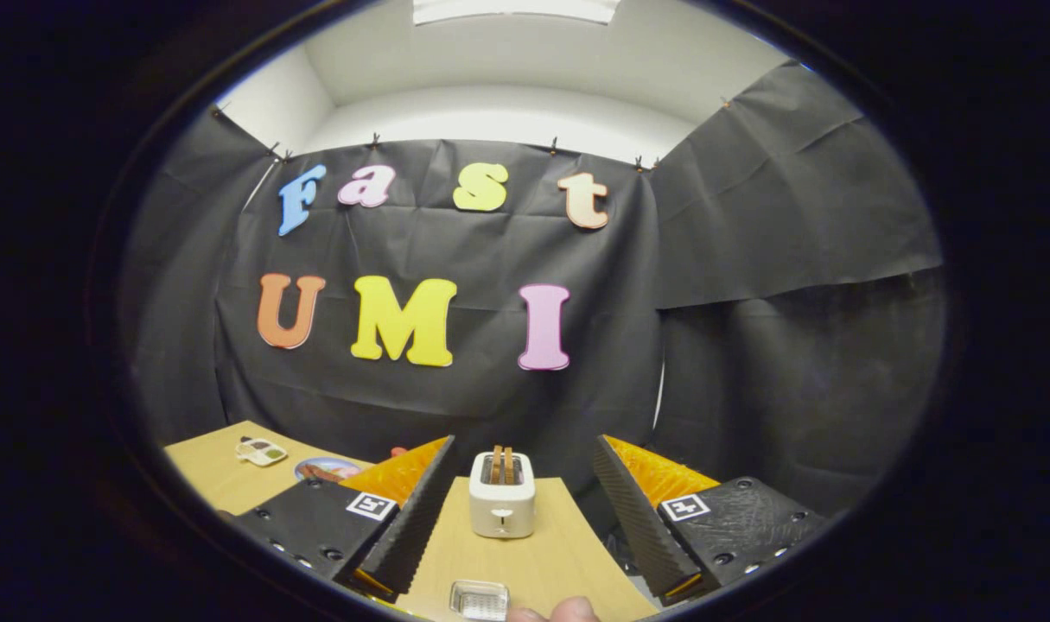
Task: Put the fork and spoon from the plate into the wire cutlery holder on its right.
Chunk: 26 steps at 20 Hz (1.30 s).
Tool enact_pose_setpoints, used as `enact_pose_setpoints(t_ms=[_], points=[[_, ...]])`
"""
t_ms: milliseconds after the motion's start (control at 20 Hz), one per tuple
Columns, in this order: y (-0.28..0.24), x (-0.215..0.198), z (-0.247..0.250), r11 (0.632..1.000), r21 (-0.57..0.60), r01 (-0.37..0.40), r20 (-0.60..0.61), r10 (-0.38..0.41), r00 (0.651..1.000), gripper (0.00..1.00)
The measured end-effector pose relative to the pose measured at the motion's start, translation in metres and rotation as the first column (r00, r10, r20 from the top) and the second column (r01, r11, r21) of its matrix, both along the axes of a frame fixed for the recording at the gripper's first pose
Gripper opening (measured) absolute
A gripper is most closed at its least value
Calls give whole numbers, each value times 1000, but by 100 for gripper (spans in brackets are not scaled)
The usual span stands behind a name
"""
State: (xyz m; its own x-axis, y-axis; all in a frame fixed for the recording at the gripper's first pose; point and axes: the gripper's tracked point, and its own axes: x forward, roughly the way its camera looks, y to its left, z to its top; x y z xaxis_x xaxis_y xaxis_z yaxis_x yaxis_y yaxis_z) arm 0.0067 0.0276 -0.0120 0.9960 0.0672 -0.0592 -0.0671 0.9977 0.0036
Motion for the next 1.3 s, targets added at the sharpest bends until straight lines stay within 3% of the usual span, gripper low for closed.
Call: enact_pose_setpoints(t_ms=[250, 500, 750, 1050, 1300], points=[[46, -13, -30, 996, -5, -93, -91, 92, 992, 95], [114, -31, -85, 976, -24, -217, -241, 205, 949, 96], [175, -56, -158, 956, 14, -292, -424, 270, 865, 96], [225, -79, -252, 943, 1, -332, -613, 263, 745, 96], [243, -84, -311, 937, -32, -347, -688, 231, 688, 96]])
